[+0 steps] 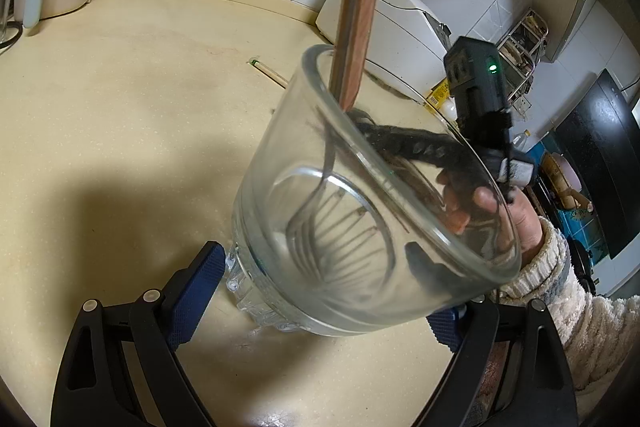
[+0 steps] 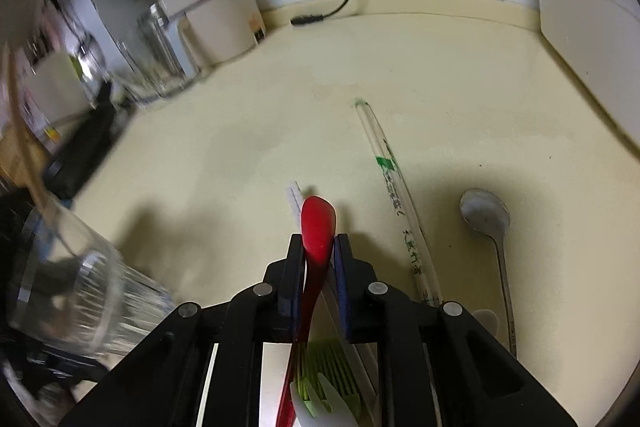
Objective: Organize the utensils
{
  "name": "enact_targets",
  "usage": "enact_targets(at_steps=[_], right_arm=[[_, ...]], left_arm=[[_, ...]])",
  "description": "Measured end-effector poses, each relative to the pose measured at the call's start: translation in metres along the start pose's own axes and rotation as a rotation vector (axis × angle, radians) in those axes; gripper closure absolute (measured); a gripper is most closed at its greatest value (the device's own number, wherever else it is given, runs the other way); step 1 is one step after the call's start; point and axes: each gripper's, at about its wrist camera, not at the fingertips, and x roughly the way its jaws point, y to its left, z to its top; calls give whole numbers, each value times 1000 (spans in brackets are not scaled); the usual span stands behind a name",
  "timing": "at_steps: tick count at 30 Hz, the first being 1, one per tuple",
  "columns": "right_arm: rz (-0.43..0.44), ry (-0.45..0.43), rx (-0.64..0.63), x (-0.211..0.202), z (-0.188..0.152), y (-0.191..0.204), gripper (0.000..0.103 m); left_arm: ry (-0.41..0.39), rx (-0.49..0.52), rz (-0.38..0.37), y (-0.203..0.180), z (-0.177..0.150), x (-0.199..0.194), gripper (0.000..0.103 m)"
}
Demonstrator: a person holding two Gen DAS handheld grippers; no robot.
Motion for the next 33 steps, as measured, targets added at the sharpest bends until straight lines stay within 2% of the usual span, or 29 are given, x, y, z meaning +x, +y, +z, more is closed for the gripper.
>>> enact_targets(at_steps=[6,10,22,33], right_arm=[[124,-61,44,-19,6,-4,89],[172,-45,63,-14,5,-3,89],[190,19,149,9,-1,-15,89],[250,18,204,10,-4,-24,91]], left_arm=[[0,0,0,1,0,0,11],[0,0,0,1,0,0,11],[0,-1,-1,1,0,0,11],[0,-1,-1,1,0,0,11]])
